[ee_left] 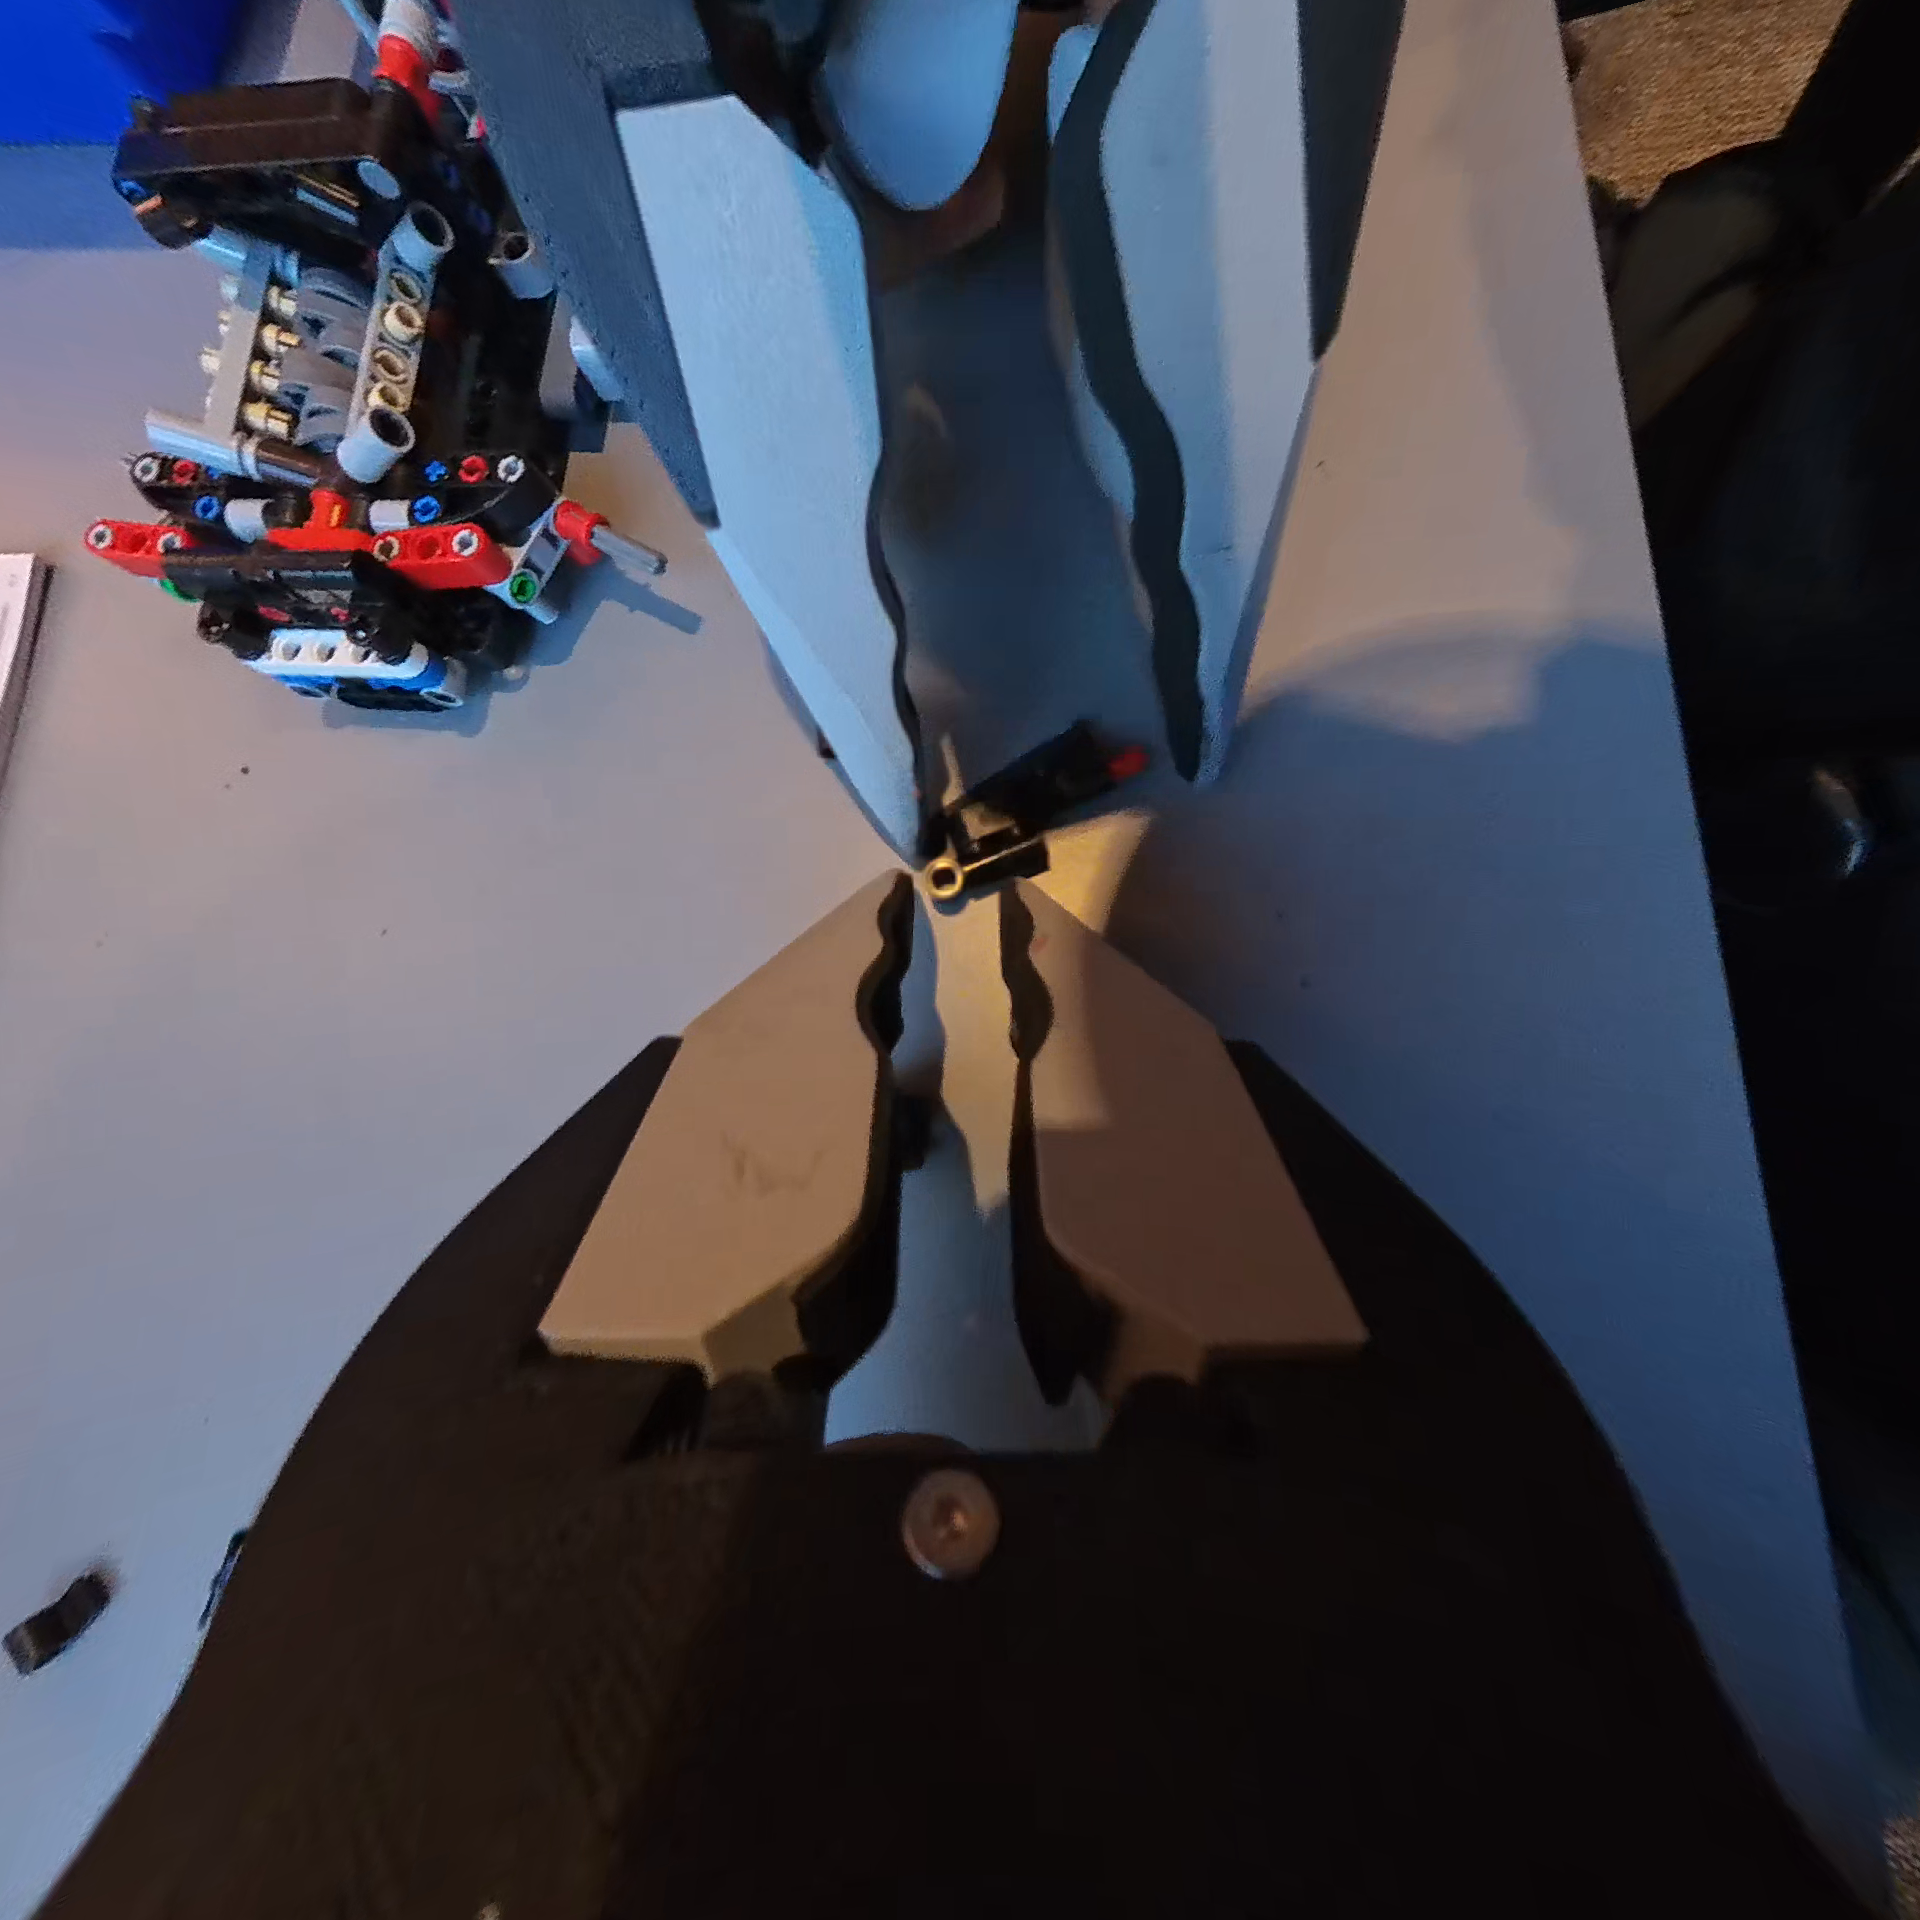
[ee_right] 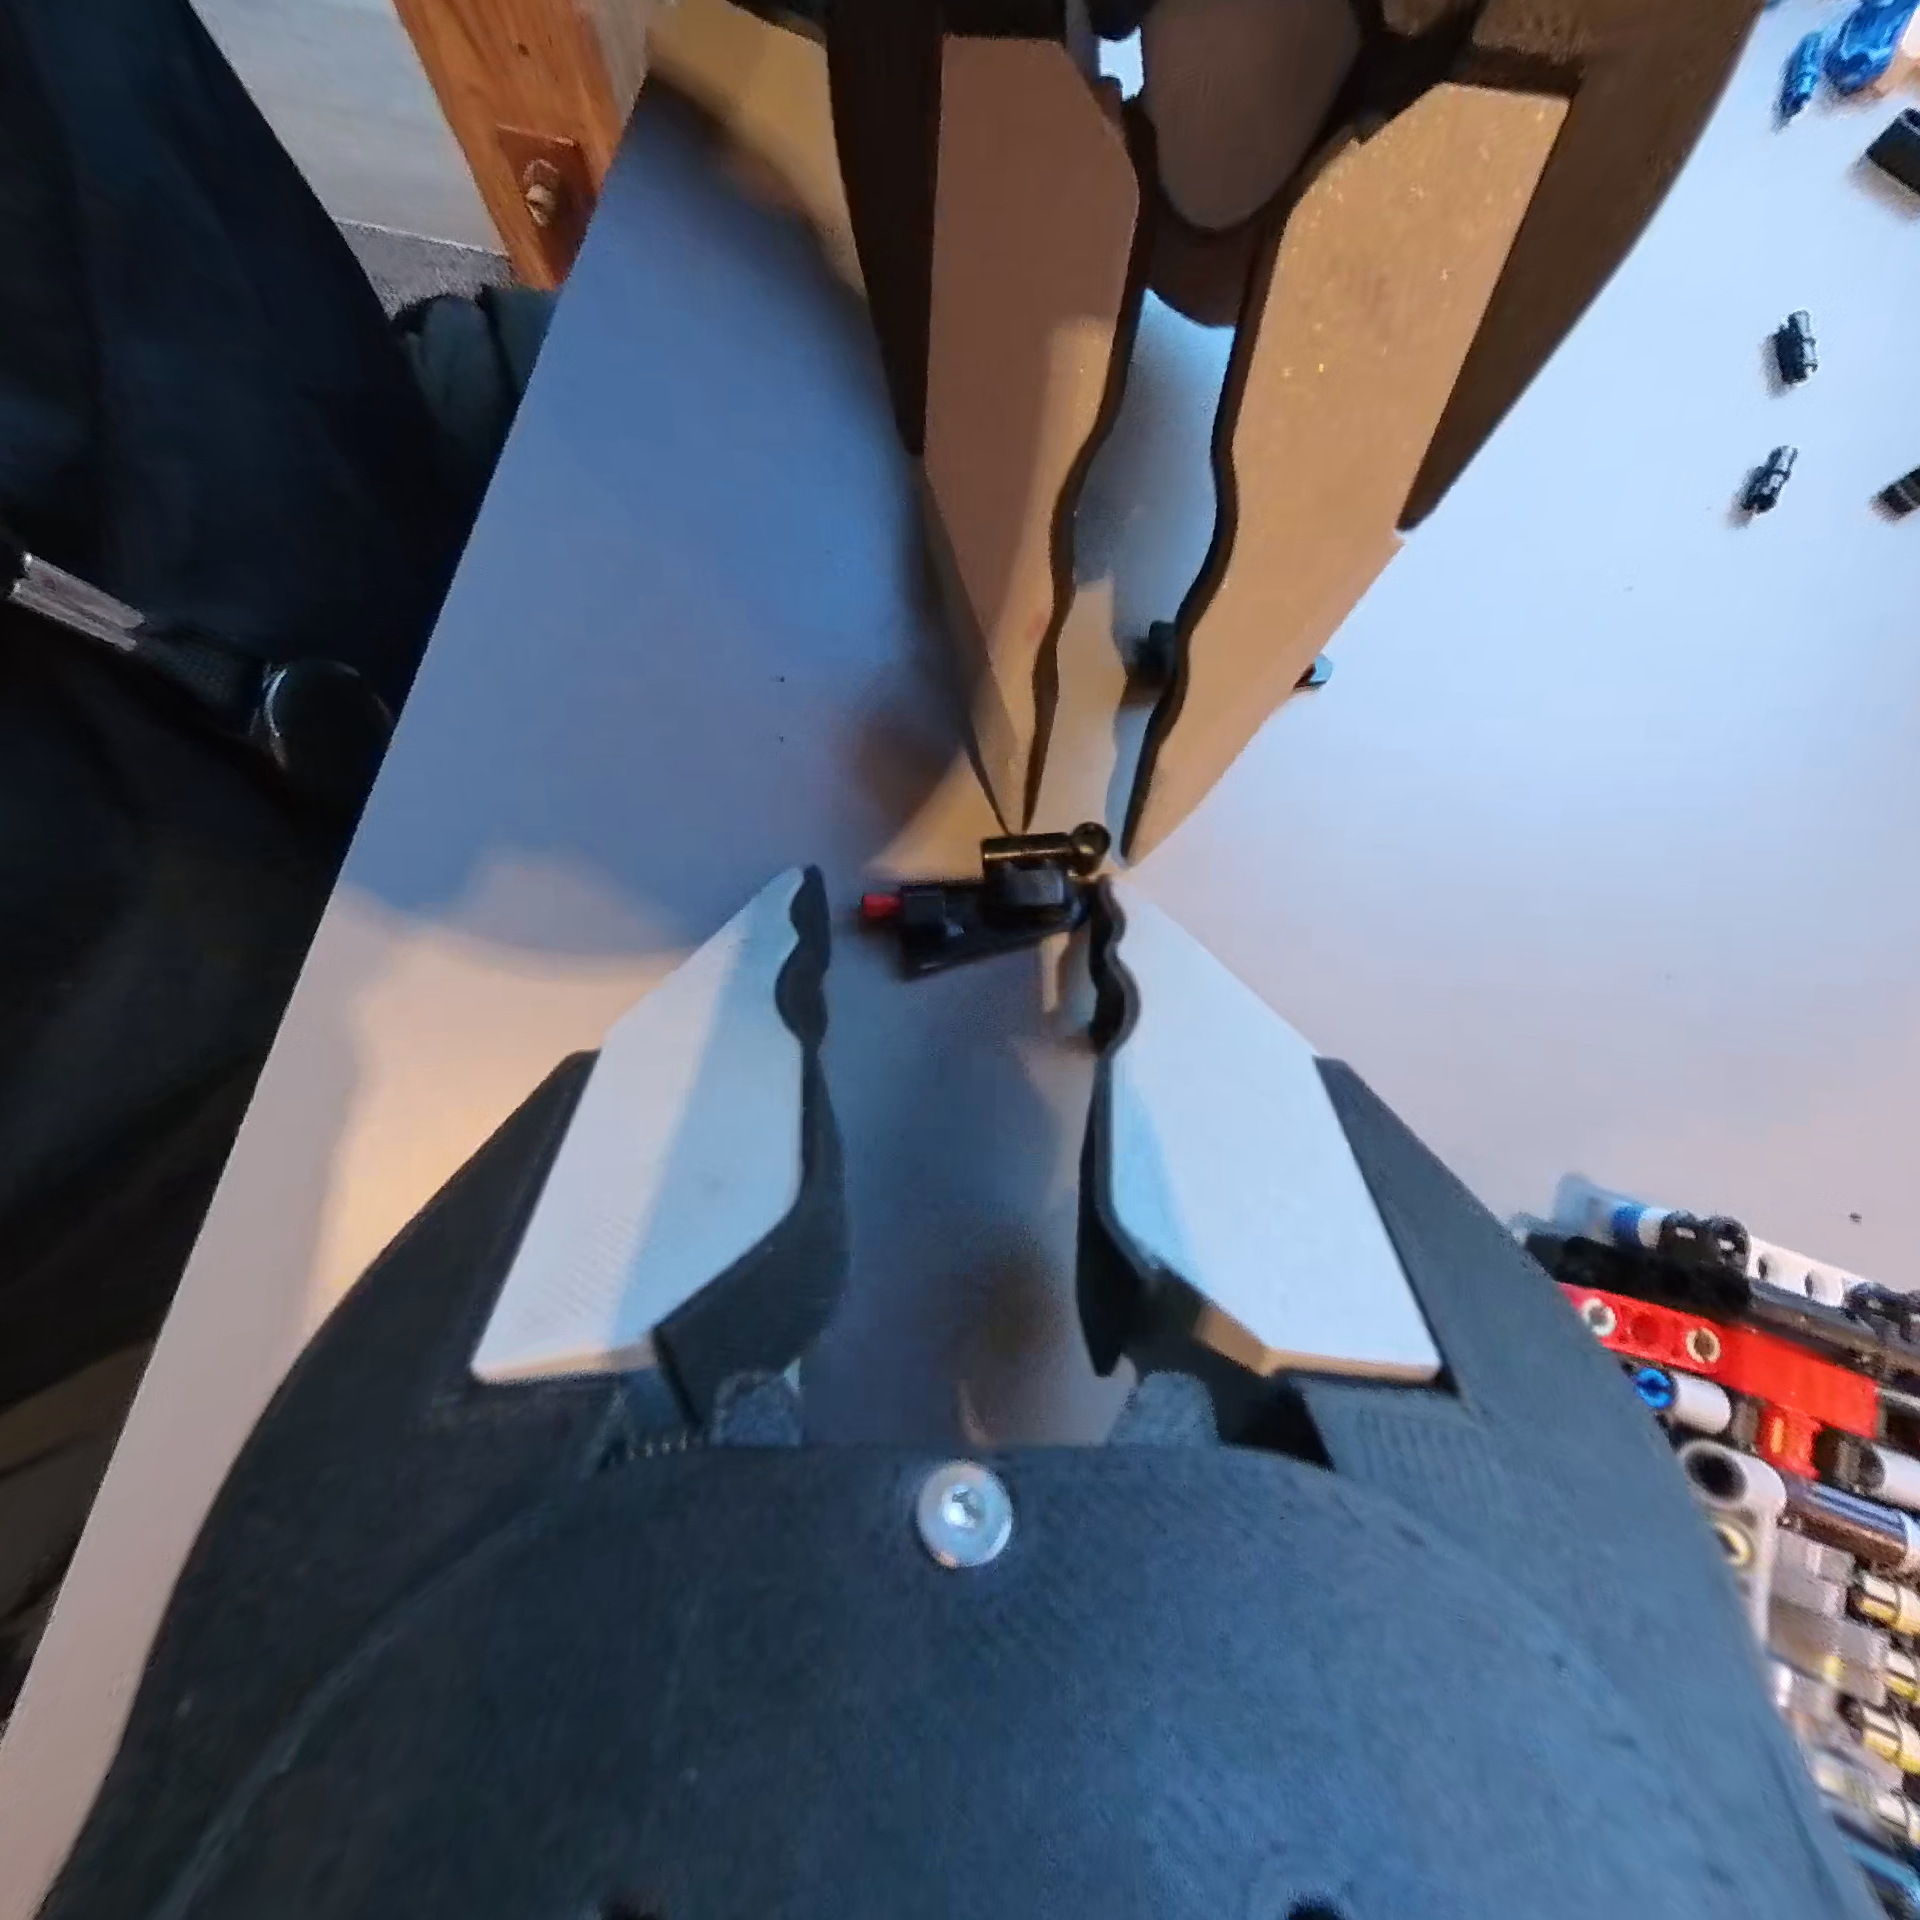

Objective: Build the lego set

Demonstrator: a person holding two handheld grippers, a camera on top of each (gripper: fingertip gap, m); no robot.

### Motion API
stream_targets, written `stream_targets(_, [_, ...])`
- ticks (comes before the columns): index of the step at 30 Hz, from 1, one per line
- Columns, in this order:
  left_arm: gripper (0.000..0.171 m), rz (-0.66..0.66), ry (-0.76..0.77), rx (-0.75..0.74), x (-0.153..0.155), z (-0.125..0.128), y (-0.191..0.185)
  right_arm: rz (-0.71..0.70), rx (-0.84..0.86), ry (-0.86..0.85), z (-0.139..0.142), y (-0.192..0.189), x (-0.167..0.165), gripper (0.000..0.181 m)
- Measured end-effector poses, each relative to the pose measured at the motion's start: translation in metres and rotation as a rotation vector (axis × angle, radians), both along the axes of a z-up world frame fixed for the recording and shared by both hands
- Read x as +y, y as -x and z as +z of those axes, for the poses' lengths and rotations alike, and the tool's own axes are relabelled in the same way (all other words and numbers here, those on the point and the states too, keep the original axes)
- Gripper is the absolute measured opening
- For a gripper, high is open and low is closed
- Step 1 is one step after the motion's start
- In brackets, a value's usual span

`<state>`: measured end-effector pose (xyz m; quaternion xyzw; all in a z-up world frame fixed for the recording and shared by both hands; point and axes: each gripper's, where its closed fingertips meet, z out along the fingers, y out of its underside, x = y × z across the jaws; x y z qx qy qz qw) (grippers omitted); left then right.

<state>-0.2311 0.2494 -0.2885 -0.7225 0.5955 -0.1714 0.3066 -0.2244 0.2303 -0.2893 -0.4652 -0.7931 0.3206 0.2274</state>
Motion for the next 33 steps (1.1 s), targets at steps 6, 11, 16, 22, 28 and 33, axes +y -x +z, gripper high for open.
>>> stream_targets(6, [0.006, -0.046, 0.029, -0.053, -0.001, -0.001, -0.007, 0.015, 0.018, 0.007, 0.000, -0.004, -0.003, 0.042])
stream_targets(11, [0.007, -0.042, -0.004, -0.031, 0.007, 0.000, 0.001, -0.035, 0.001, -0.016, 0.004, -0.015, 0.011, 0.048])
stream_targets(16, [0.020, 0.001, 0.042, -0.045, 0.002, 0.000, -0.001, -0.023, -0.009, -0.001, 0.000, -0.019, 0.000, 0.038])
stream_targets(22, [0.011, 0.001, 0.063, -0.048, -0.012, 0.000, -0.009, -0.080, -0.005, 0.004, 0.000, -0.012, -0.003, 0.028])
stream_targets(28, [0.009, 0.037, 0.025, -0.023, 0.004, 0.000, -0.004, -0.078, -0.021, -0.018, 0.000, -0.019, -0.011, 0.034])
stream_targets(33, [0.014, -0.022, 0.050, -0.050, -0.011, 0.000, -0.012, -0.159, -0.009, -0.054, 0.001, -0.020, -0.001, 0.038])
